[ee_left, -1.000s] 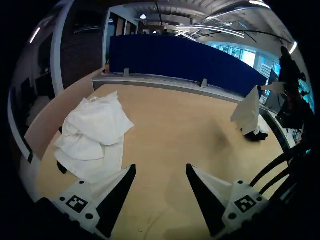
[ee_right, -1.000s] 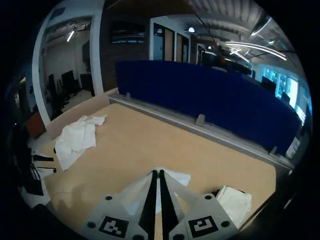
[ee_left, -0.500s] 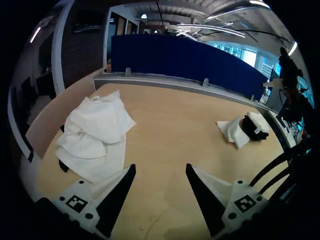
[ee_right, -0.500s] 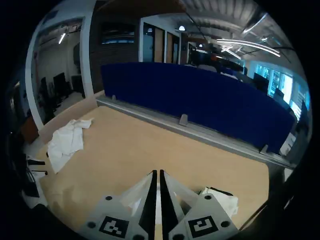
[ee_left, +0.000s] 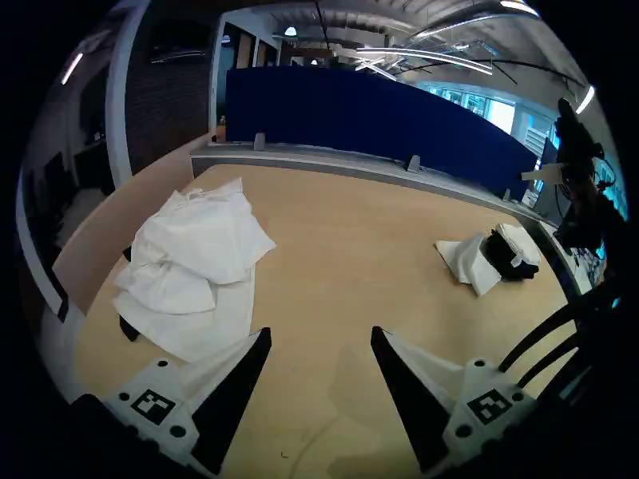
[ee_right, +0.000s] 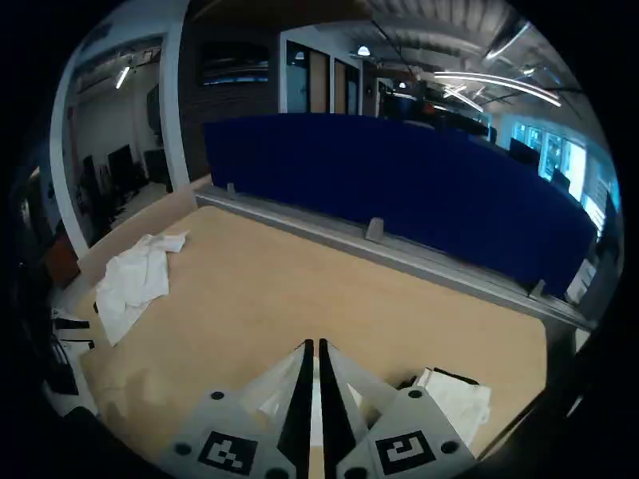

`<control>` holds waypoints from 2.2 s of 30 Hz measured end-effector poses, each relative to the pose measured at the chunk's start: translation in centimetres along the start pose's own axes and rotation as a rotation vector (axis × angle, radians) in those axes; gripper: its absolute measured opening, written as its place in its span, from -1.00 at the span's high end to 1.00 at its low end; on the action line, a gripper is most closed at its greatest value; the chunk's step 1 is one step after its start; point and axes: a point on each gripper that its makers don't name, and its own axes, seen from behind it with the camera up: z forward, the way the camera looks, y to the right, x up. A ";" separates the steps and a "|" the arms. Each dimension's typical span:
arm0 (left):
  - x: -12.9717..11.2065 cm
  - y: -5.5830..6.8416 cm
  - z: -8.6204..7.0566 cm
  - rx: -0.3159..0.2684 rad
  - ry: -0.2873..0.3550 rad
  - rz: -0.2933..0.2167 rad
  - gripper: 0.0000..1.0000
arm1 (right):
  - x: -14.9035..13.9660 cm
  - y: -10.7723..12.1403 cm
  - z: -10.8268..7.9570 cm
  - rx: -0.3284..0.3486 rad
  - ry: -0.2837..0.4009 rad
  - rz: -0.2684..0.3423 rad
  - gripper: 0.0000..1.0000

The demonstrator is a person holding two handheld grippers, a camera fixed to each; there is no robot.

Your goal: Fold towel

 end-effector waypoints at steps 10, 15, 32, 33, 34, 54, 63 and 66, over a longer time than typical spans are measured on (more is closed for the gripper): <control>-0.1 -0.6 0.0 0.008 -0.003 -0.009 -0.85 | -1.1 0.4 1.0 -0.022 -0.030 -0.017 -0.27; -0.1 -0.8 0.1 0.011 -0.003 -0.013 -0.85 | -2.0 0.1 1.8 -0.012 -0.040 -0.018 -0.39; -1.3 -1.3 0.2 0.030 -0.023 -0.033 -0.85 | -8.1 -1.6 7.2 0.024 -0.112 -0.051 -0.75; -1.4 -1.4 0.3 0.031 -0.024 -0.034 -0.85 | -8.5 -1.7 7.5 0.025 -0.119 -0.053 -0.75; -1.5 -1.4 0.3 0.031 -0.026 -0.034 -0.85 | -8.7 -1.8 7.8 0.027 -0.123 -0.055 -0.76; -2.3 -2.1 1.1 0.040 -0.047 -0.041 -0.85 | -12.1 -1.2 10.4 -0.004 -0.188 -0.084 -0.16; -2.1 -2.2 1.3 0.037 -0.047 -0.039 -0.85 | -12.4 -1.3 10.8 -0.005 -0.190 -0.069 0.16; -2.0 -2.2 1.4 0.035 -0.048 -0.039 -0.85 | -12.4 -1.4 11.0 -0.003 -0.194 -0.071 0.17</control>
